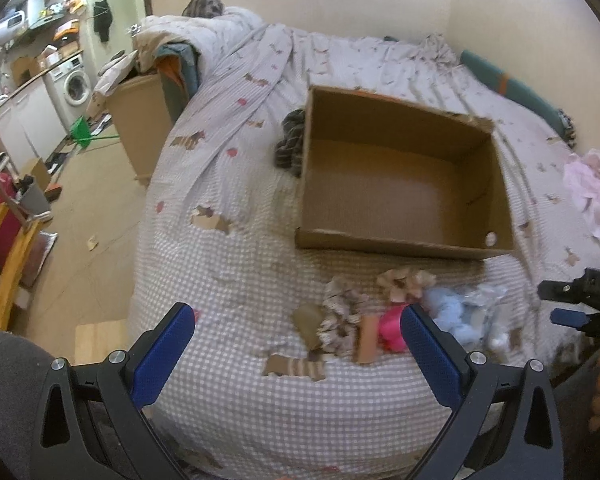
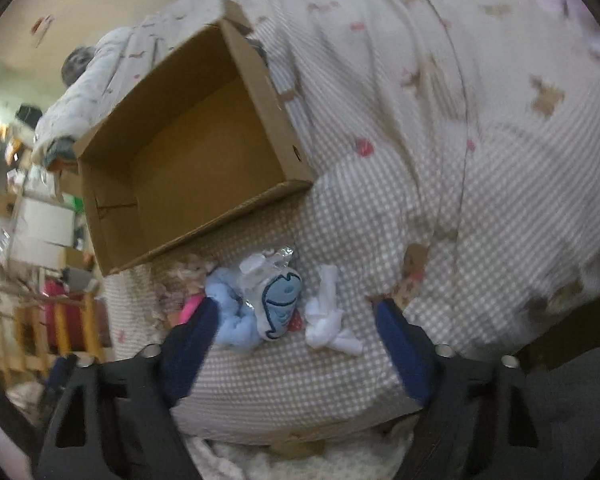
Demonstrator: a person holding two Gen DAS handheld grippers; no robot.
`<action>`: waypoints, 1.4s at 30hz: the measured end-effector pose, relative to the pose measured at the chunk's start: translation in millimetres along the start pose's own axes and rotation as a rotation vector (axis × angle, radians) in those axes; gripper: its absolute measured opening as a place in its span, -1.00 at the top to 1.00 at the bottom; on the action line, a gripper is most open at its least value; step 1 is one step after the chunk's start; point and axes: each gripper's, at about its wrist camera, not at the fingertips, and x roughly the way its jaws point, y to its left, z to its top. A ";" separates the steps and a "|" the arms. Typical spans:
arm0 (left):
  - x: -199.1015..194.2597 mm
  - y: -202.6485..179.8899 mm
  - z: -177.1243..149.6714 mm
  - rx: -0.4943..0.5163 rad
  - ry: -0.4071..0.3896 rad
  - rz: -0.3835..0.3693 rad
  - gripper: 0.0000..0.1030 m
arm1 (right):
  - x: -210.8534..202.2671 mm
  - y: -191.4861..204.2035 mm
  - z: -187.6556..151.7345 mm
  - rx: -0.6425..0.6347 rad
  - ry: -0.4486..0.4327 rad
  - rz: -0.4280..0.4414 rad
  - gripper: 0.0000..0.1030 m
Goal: Organize soft objects
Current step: 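Reach the right gripper down and grasp the white sock, then lift the white sock with the right gripper and carry it over the box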
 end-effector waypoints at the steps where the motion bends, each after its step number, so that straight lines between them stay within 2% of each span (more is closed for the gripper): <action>1: 1.7 2.2 0.4 -0.009 0.007 -0.001 -0.99 | 3.0 -3.0 1.7 0.012 0.007 -0.011 -0.63; 8: 8.5 14.4 -0.3 -0.052 0.037 0.006 -0.99 | 55.9 -17.4 -2.6 0.033 0.138 -0.102 -0.63; 9: 10.2 15.1 0.1 -0.054 0.042 0.010 -0.99 | 64.4 -15.9 -6.6 0.020 0.152 -0.103 -0.52; 12: 14.2 19.4 0.6 -0.069 0.058 0.021 -0.99 | 81.4 -7.7 -15.2 -0.021 0.199 -0.105 0.32; 13: 16.4 22.0 1.2 -0.081 0.068 0.036 -0.99 | 83.4 -3.7 -17.0 -0.037 0.202 -0.110 0.37; 14: 19.2 24.9 1.6 -0.091 0.082 0.052 -0.99 | 81.4 -0.1 -17.7 -0.055 0.185 -0.122 0.44; 17: 32.8 36.2 4.6 -0.133 0.147 0.059 -0.99 | 64.5 10.2 -20.0 -0.099 0.113 -0.135 0.46; 22: 53.5 44.6 16.1 -0.165 0.230 0.035 -0.97 | 34.3 14.3 -15.2 -0.108 0.000 -0.043 0.46; 24: 61.9 41.3 20.3 -0.155 0.256 0.008 -0.85 | 22.1 15.3 -17.4 -0.104 -0.041 0.011 0.46; 26: 73.3 34.1 24.0 -0.135 0.298 -0.025 -0.63 | 13.8 17.8 -19.1 -0.101 -0.071 0.068 0.46; 29: 91.9 23.6 27.2 -0.121 0.361 -0.079 -0.51 | 7.8 20.1 -22.1 -0.109 -0.095 0.108 0.46; 31: 104.4 20.8 27.1 -0.125 0.388 -0.091 -0.40 | 1.6 13.8 -19.7 -0.117 -0.105 0.112 0.46; 35: 134.6 25.6 17.3 -0.202 0.468 -0.122 0.21 | 3.5 13.0 -18.4 -0.114 -0.103 0.116 0.46; 40: 158.5 24.0 8.6 -0.234 0.498 -0.154 0.31 | 2.6 16.3 -20.1 -0.132 -0.111 0.094 0.46; 42: 165.2 25.4 8.0 -0.253 0.505 -0.173 0.55 | 6.1 17.3 -20.0 -0.137 -0.106 0.089 0.46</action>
